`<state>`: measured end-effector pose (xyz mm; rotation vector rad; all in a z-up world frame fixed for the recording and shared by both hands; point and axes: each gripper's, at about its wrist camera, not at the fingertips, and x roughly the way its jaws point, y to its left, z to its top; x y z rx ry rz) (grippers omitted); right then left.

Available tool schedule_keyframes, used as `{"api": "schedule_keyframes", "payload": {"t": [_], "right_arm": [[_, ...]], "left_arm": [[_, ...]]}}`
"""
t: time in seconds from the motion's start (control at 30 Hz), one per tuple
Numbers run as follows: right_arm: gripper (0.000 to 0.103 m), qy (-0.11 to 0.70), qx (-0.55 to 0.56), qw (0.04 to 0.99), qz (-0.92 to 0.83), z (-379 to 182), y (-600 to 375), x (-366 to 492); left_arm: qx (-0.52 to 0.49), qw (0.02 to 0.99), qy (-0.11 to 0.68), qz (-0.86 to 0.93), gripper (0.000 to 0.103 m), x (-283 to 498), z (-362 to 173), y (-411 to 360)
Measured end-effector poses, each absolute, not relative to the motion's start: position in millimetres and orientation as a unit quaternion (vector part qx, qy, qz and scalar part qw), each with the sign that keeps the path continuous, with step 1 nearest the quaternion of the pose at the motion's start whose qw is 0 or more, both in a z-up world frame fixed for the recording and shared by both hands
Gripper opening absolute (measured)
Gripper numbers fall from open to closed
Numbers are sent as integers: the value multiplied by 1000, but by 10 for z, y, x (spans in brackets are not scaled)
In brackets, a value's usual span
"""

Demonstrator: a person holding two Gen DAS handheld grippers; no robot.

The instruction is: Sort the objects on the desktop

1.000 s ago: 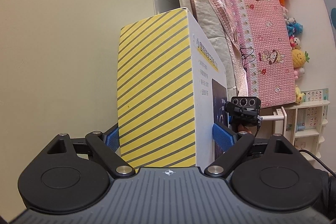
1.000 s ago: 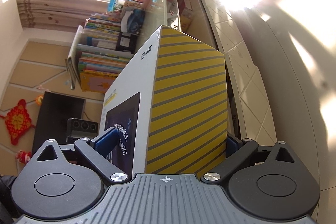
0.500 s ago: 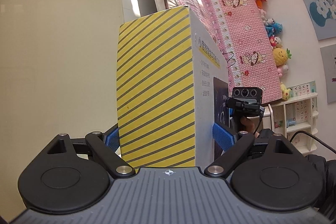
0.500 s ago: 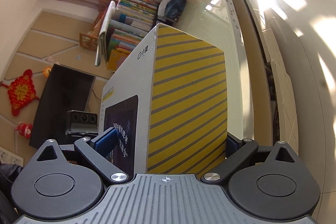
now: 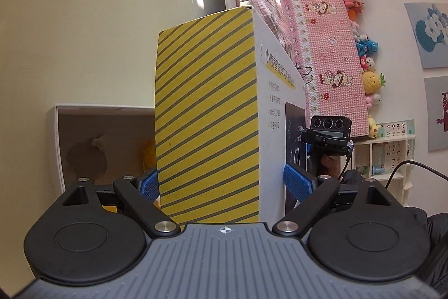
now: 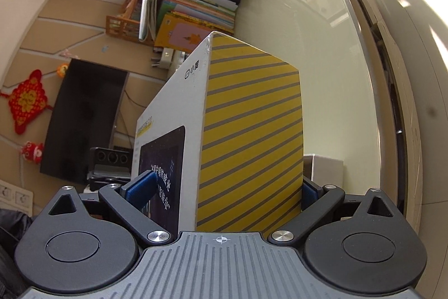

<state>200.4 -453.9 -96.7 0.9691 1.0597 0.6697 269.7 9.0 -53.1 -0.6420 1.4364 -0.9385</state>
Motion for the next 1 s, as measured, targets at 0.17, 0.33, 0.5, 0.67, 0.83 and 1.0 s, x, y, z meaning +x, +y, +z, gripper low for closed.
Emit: {"api": "schedule_keyframes", "payload": {"t": [0.17,0.33,0.5,0.67,0.83,1.0], "right_arm": [[101,490,441,694,289,-1040,-4385,1684],[102,494,440,694,283,-1023,-4259,1507],[102,495,435,698,281,-940,-4138,1376],[102,495,424,707,275,-842,-3978,1202],[103,488,416,719,267,-721,-3838,949],[103,490,411,723,263,-658,-3770,744]], "left_arm": [[-279,598,635,-402,103,2424,-633,176],[-279,594,637,-404,103,2262,-647,284],[-280,592,636,-408,103,2110,-629,415],[-282,591,630,-417,103,1922,-622,549],[-280,594,617,-434,103,1721,-585,650],[-284,594,612,-438,103,1495,-571,709]]}}
